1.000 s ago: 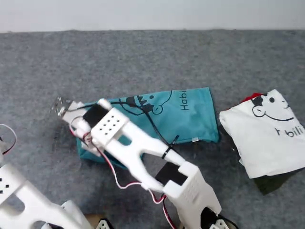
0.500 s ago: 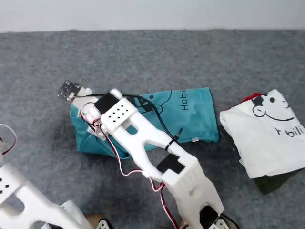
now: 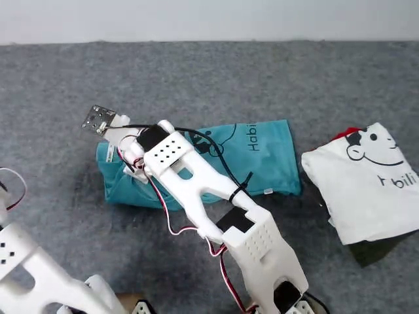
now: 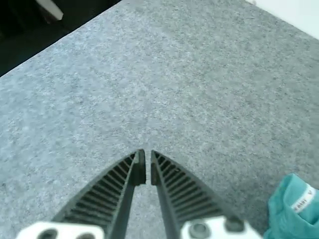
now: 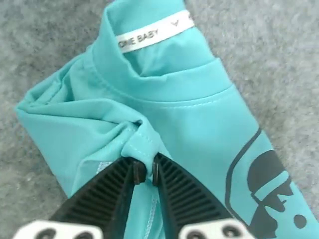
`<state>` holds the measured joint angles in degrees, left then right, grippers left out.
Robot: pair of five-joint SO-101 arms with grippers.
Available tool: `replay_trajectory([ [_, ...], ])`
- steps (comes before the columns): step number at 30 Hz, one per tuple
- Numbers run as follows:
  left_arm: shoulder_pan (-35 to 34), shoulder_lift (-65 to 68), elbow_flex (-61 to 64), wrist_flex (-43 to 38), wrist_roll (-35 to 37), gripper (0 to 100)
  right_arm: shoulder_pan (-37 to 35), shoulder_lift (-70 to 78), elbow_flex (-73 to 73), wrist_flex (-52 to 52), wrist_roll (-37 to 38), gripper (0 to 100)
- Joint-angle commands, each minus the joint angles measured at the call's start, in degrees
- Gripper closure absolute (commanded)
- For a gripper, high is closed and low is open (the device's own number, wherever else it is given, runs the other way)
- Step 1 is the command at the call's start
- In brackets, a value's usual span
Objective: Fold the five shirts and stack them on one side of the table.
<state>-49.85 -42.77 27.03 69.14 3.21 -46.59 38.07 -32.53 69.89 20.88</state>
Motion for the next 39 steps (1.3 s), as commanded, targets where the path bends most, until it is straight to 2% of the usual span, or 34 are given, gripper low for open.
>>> replay_trajectory([
  [1,1.8,-0.4,-0.2,-0.8,0.4,97,1.1,-0.5,-2.2,-1.1,0.6,98.3],
  [3,1.9,-0.4,-0.2,-0.8,0.4,97,1.7,0.8,-2.3,-1.6,0.6,96.9],
  [8,1.8,-0.4,-0.2,-0.8,0.4,97,2.2,3.8,-2.4,-2.2,0.4,81.8],
  [13,1.8,-0.4,-0.2,-0.8,0.4,97,2.3,1.5,-4.2,-1.5,0.3,82.2],
  [21,1.8,-0.4,-0.2,-0.8,0.4,97,0.7,-4.2,-11.8,20.7,-2.5,82.3],
  [27,1.8,-0.4,-0.2,-0.4,0.4,97,-2.5,-5.1,-11.9,32.0,-5.5,82.4],
  [39,1.8,-0.4,-0.2,0.5,0.4,97,-2.4,2.6,-11.7,26.0,-6.2,82.4],
])
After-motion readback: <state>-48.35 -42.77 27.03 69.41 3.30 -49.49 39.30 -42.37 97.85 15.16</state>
